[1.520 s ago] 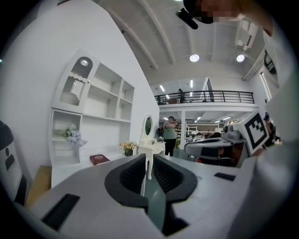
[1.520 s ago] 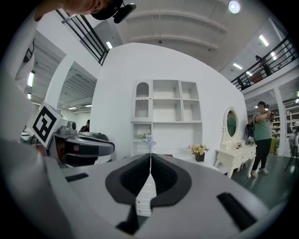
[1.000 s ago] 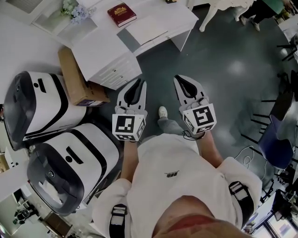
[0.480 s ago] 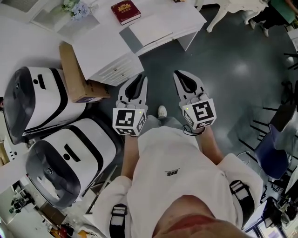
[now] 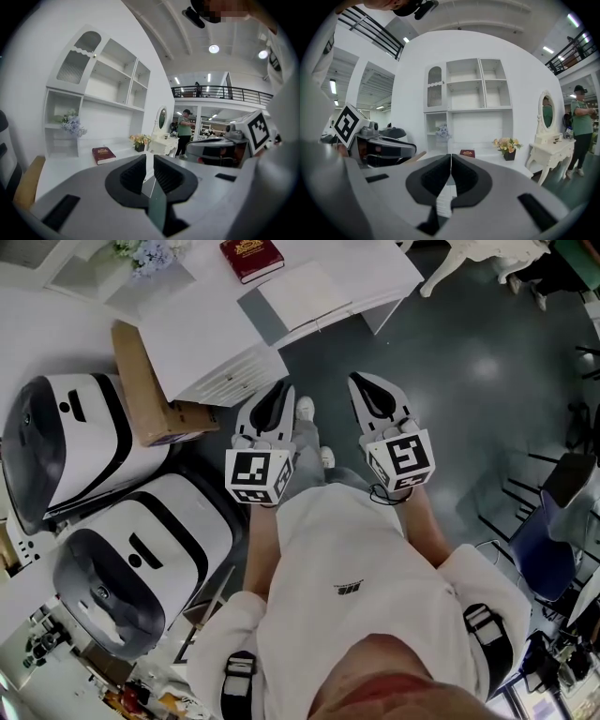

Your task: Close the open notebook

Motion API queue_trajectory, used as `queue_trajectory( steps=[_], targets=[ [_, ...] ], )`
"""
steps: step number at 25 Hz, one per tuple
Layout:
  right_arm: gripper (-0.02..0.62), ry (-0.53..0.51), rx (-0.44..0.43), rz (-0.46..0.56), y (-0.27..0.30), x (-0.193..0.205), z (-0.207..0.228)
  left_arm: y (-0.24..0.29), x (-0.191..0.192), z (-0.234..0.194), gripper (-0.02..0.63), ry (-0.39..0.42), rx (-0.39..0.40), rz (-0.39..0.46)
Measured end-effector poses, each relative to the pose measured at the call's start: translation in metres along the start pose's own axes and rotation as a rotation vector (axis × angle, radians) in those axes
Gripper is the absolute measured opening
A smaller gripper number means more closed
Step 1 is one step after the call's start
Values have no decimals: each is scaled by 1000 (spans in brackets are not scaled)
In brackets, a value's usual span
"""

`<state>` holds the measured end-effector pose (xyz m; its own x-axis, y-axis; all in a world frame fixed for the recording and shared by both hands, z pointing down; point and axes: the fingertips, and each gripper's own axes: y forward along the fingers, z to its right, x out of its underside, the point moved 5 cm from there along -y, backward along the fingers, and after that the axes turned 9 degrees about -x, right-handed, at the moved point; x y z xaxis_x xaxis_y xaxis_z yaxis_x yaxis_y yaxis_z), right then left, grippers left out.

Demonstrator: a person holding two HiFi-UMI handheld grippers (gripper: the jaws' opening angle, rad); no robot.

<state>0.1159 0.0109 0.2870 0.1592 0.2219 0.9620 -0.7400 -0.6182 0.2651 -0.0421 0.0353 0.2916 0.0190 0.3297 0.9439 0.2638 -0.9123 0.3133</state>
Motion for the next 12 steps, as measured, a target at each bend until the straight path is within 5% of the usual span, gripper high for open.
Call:
queue_trajectory(
  steps=[12],
  targets=[
    [-3, 0, -20, -35, 47, 16, 26, 51, 22, -32, 0, -46, 5, -41]
  ],
)
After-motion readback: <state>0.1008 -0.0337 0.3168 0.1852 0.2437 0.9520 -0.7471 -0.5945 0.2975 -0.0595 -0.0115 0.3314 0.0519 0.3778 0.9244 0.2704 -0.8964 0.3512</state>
